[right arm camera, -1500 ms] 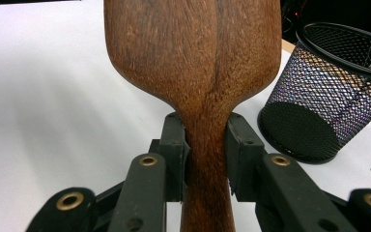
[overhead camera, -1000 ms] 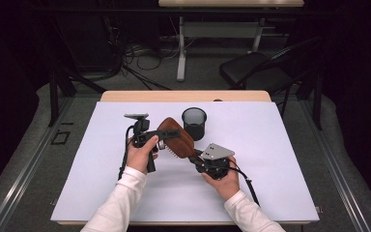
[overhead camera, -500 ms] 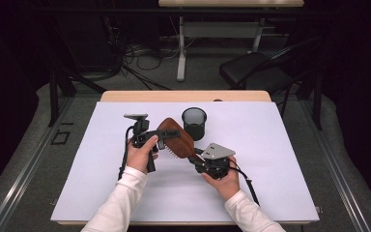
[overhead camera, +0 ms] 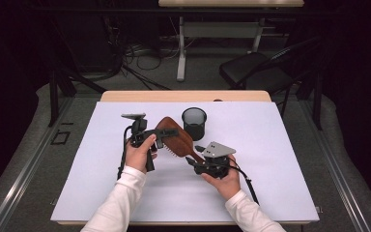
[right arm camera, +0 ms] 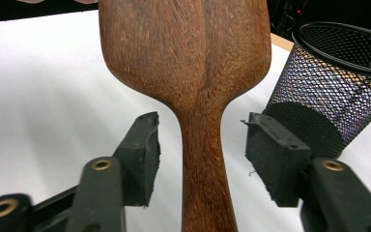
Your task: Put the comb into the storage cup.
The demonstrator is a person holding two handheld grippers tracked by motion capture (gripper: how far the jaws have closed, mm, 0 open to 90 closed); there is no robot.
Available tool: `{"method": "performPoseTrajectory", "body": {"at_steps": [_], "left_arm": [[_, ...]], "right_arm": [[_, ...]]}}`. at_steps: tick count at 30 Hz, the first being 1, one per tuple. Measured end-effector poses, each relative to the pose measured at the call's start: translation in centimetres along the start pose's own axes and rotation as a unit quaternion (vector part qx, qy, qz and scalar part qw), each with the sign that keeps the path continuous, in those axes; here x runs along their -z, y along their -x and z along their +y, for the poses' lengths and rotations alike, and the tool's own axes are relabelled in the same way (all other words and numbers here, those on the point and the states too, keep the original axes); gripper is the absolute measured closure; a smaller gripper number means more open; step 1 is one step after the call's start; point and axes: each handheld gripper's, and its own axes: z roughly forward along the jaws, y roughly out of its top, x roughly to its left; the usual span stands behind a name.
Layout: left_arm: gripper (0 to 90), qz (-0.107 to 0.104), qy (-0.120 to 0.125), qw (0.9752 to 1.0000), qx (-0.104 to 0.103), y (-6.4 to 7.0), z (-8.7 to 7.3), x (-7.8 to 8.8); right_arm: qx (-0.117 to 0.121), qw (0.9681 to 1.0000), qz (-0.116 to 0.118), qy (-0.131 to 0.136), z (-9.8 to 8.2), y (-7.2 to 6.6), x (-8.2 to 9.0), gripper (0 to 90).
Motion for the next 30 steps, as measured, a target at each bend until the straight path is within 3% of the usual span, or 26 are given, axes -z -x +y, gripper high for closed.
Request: {"method": "performPoseTrajectory", "body": {"at_steps": [9, 17, 22, 28, 30], "left_arm": [[48.5, 0.006, 0.004, 1.0, 0.004, -0.3, 0.1, 0.1], [48.5, 0.005, 0.006, 1.0, 0.005, -0.3, 0.2, 0.3], [48.5, 0.006, 0.007, 0.9999, 0.005, -0.3, 0.2, 0.3], [48.5, 0.004, 0.01, 0.9999, 0.006, -0.4, 0.3, 0.4], [48.5, 0.006, 0.009, 0.9999, 0.007, -0.4, 0.3, 0.5]], "right_arm": [[-0.003, 1.0, 0.008, 0.003, 0.5, 0.0, 0.2, 38.9], [-0.034, 0.9994, 0.009, 0.008, 0.7, 0.5, 0.3, 34.3], [-0.063, 0.9979, 0.011, -0.005, 0.5, 0.9, 0.1, 22.1], [-0.068, 0.9976, 0.002, -0.011, 0.6, 1.0, 0.1, 12.6], [-0.066, 0.9973, -0.022, -0.023, 0.7, 0.9, 0.0, 8.6]]}}
